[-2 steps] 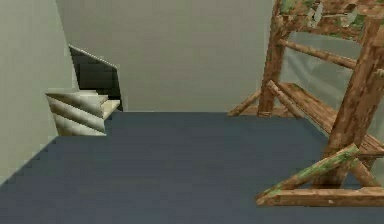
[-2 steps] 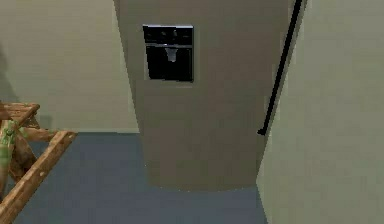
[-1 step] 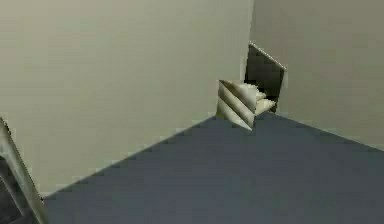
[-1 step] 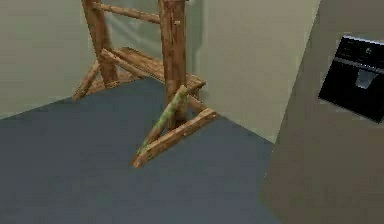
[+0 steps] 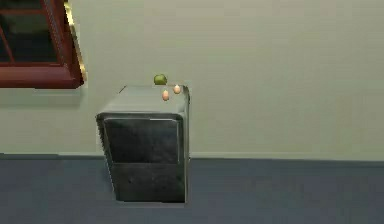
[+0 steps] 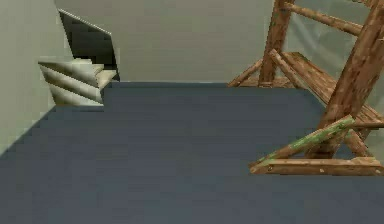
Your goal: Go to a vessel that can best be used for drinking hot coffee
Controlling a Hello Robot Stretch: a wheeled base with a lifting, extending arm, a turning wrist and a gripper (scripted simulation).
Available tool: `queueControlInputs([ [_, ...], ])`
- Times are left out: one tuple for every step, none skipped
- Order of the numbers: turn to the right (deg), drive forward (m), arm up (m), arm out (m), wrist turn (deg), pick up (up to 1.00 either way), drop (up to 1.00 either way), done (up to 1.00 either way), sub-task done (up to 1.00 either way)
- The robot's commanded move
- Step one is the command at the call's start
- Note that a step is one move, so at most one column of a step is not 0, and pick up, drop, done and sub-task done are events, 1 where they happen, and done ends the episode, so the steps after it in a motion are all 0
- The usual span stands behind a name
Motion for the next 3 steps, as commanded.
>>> queueControlInputs([
  [-12.0,0.00,0.00,0.00,0.0,0.00,0.00,0.00,0.00],
  [0.0,0.50,0.00,0.00,0.0,0.00,0.00,0.00,0.00],
  [-45.0,0.00,0.00,0.00,0.0,0.00,0.00,0.00,0.00],
])
